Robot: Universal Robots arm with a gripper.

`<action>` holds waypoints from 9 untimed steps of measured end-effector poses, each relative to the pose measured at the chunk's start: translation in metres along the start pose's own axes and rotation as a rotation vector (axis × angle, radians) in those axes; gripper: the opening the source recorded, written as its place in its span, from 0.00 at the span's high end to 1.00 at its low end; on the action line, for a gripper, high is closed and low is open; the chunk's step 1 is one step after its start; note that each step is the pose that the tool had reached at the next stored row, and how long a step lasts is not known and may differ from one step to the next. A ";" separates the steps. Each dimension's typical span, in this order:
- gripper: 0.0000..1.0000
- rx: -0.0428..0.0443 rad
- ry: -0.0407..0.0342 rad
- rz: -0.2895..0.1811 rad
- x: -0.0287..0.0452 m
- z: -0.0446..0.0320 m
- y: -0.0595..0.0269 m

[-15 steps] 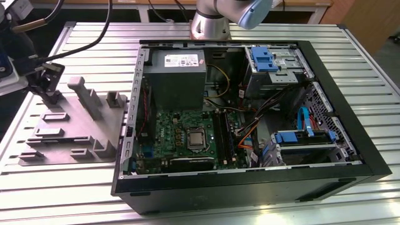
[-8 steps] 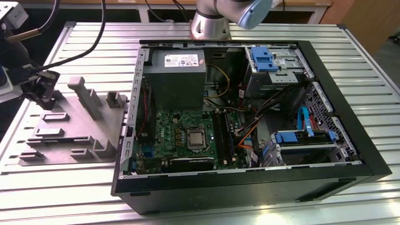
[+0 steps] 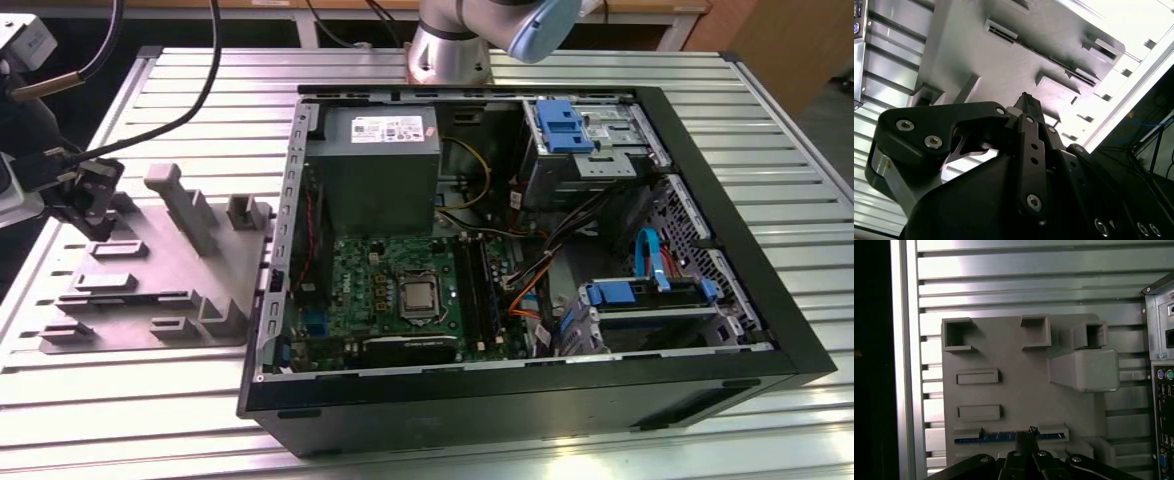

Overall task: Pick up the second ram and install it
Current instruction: 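Pick up the second ram and move it above second insertion slot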

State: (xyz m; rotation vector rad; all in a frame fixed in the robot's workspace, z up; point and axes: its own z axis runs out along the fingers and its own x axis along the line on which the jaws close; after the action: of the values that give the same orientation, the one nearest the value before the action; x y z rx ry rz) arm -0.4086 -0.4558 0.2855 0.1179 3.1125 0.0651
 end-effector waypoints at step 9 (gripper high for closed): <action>0.90 0.0020 -0.0001 0.000 0.0000 0.0000 0.0000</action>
State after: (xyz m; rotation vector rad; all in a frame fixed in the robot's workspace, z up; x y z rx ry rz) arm -0.4086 -0.4558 0.2855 0.1179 3.1126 0.0620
